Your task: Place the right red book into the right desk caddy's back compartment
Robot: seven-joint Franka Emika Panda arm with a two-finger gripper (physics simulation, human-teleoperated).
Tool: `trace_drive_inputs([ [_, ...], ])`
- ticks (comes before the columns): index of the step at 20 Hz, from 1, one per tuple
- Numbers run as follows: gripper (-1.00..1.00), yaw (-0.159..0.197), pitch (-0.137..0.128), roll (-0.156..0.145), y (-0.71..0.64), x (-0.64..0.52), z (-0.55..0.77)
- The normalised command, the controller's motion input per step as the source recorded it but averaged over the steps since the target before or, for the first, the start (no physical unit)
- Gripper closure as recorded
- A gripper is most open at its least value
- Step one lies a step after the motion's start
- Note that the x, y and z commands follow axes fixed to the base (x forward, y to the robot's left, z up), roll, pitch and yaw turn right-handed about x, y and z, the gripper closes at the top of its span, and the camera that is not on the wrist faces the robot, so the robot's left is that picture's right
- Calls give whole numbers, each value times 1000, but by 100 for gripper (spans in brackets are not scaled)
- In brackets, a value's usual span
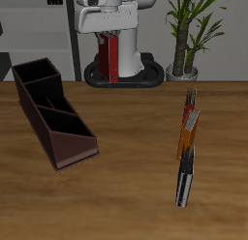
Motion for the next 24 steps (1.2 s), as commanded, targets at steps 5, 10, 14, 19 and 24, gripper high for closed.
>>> trace_drive_inputs([
  [5,100,18,-4,-22,-96,-58,-32],
  [10,100,21,-1,-58,-201,-47,-14],
  [14,100,49,45,-29,-104,-71,-115],
  [19,100,72,-3,-9,-30,-139,-29],
  [24,100,79,5,-36,-151,-167,-47],
])
